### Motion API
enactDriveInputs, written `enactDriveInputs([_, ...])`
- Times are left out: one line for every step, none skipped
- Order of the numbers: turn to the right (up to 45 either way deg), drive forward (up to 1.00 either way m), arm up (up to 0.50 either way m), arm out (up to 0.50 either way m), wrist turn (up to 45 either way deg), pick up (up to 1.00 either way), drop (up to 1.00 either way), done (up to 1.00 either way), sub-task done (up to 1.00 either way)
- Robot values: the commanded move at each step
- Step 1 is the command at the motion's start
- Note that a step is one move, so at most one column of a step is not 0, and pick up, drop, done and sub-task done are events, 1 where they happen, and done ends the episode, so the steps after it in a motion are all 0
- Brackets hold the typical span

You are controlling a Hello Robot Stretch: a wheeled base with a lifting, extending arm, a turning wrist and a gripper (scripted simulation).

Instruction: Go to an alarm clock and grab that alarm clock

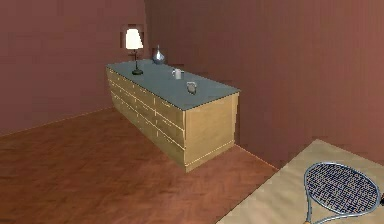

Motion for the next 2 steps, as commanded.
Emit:
enactDriveInputs([0.0,0.00,0.00,0.00,45.0,0.00,0.00,0.00,0.00])
enactDriveInputs([0.0,0.00,0.00,0.00,6.0,0.00,0.00,0.00,0.00])
